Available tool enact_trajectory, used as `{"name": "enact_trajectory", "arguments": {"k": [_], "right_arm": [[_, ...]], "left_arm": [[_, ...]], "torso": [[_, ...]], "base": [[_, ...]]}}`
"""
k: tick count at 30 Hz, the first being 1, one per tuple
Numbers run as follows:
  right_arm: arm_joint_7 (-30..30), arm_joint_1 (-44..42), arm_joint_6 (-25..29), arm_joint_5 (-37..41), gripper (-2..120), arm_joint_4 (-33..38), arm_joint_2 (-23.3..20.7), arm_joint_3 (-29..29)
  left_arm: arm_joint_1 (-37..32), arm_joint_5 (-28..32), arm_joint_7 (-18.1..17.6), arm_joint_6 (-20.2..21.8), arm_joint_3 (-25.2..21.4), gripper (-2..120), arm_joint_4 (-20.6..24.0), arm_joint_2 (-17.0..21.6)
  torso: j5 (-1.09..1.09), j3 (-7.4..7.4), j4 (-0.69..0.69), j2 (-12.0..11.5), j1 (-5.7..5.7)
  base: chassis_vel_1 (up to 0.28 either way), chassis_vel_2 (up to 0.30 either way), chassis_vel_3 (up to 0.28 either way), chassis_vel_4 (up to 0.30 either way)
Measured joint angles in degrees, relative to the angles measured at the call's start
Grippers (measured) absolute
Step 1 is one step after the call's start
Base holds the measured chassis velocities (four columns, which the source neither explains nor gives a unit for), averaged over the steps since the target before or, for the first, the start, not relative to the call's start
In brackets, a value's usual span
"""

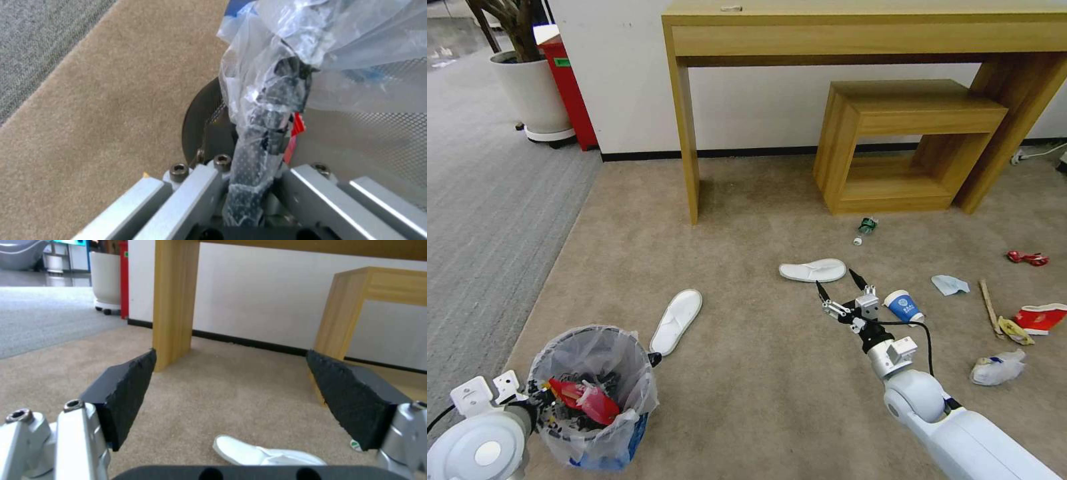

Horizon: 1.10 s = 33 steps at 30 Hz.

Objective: Pick up the trash bin and place the garbage on the floor into it.

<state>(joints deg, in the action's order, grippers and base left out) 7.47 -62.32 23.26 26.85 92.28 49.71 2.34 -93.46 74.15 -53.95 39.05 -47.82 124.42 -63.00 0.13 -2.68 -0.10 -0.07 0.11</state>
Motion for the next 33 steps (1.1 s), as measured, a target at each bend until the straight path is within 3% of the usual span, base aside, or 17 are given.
{"name": "enact_trajectory", "arguments": {"k": [19,25,33], "right_arm": [[-0.13,-2.10,0.14,-1.50,86,0.55,-0.41,1.76],[0.07,-2.40,-0.66,-1.80,80,1.11,-0.56,2.11],[0.07,-2.40,-0.76,-1.92,80,1.30,-0.57,2.14]], "left_arm": [[0.33,-0.61,0.00,0.02,0.87,0,-0.02,-0.55],[0.37,-0.88,0.07,0.02,1.16,0,0.14,-0.61],[0.32,-0.80,0.14,0.02,0.98,0,0.36,-0.43]], "torso": [[0.00,0.00,-0.01,0.00,0.00],[0.00,0.00,0.00,0.00,0.00],[0.00,0.01,0.00,0.00,0.00]], "base": [[0.000,0.000,0.000,0.000],[0.000,0.000,0.000,0.000],[-0.053,0.054,0.044,-0.047]]}}
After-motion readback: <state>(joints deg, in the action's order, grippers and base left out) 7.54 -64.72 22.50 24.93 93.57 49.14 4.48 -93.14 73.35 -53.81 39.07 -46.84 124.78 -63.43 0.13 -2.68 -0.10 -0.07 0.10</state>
